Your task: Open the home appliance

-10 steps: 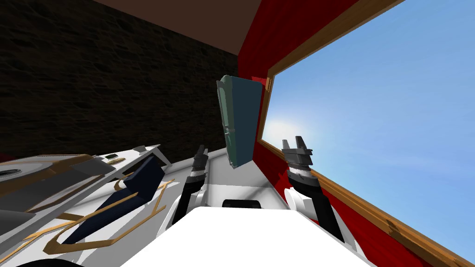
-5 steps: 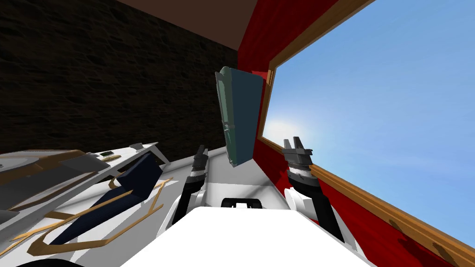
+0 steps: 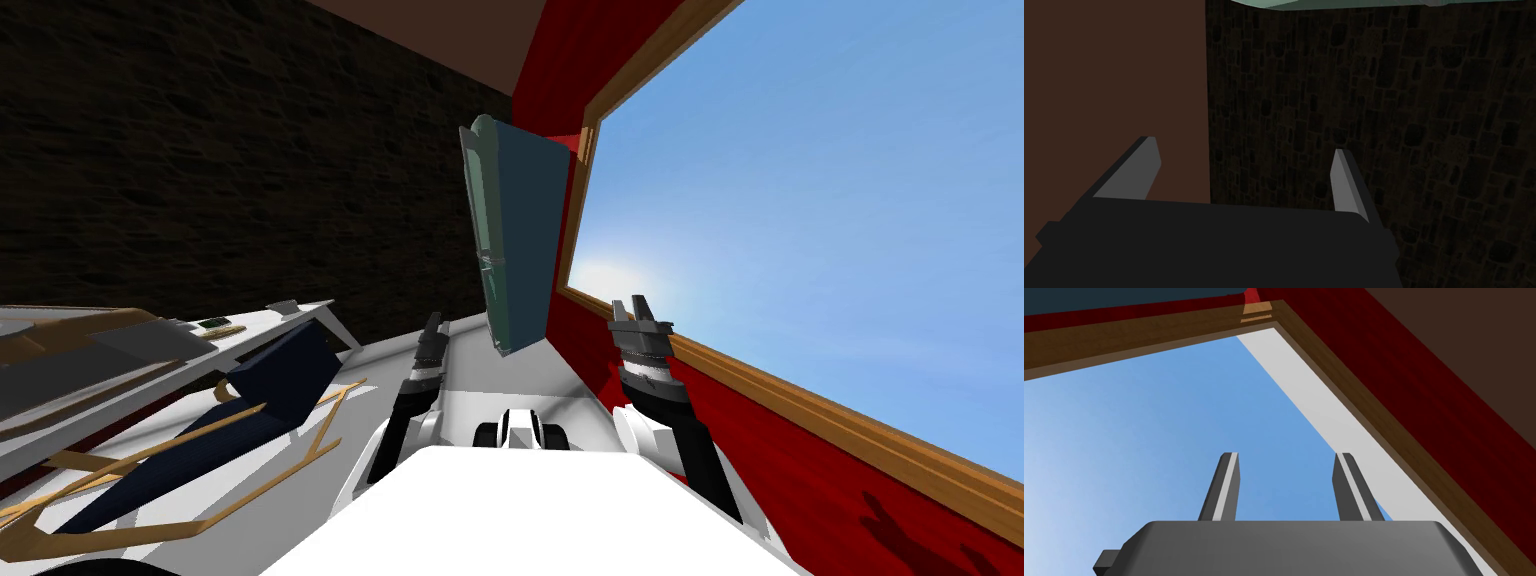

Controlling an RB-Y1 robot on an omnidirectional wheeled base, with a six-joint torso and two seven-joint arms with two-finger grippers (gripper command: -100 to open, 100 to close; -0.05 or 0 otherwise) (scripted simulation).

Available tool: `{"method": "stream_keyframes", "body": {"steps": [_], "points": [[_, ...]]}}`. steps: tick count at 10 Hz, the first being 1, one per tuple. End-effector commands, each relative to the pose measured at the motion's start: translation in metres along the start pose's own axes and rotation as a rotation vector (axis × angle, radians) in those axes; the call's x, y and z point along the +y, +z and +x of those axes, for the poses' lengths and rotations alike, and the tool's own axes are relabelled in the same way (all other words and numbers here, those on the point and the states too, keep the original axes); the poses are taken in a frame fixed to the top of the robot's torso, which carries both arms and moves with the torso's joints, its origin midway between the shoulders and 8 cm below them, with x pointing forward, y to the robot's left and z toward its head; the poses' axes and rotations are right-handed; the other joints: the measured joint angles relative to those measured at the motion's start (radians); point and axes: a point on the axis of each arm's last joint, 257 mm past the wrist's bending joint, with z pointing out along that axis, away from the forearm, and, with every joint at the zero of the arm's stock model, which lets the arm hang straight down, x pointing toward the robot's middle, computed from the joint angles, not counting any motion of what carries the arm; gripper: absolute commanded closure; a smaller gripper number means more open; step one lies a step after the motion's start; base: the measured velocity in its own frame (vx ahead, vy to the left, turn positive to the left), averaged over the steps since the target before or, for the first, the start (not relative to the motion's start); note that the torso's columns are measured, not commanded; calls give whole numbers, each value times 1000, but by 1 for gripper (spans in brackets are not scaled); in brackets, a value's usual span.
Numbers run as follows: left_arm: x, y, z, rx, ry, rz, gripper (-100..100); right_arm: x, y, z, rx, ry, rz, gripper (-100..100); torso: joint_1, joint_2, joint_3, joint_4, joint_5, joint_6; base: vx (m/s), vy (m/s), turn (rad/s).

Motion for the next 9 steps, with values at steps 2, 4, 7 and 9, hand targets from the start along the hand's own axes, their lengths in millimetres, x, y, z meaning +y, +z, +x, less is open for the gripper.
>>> {"method": "stream_keyframes", "body": {"steps": [2, 4, 7, 9], "points": [[6, 5, 2, 70, 12, -12, -100, 0, 0, 0, 0, 0, 0, 0, 0, 3, -6, 4, 0, 0, 62, -20, 2], [10, 9, 1, 104, 11, -23, -100, 0, 0, 0, 0, 0, 0, 0, 1, 4, -5, 4, 0, 0, 74, -23, 3], [16, 19, -3, 146, 1, -44, -100, 0, 0, 0, 0, 0, 0, 0, 0, 4, -5, 4, 0, 0, 101, -36, 4], [19, 27, -7, 171, -9, -58, -100, 0, 0, 0, 0, 0, 0, 0, 0, 4, -5, 4, 0, 0, 115, -38, 6]]}}
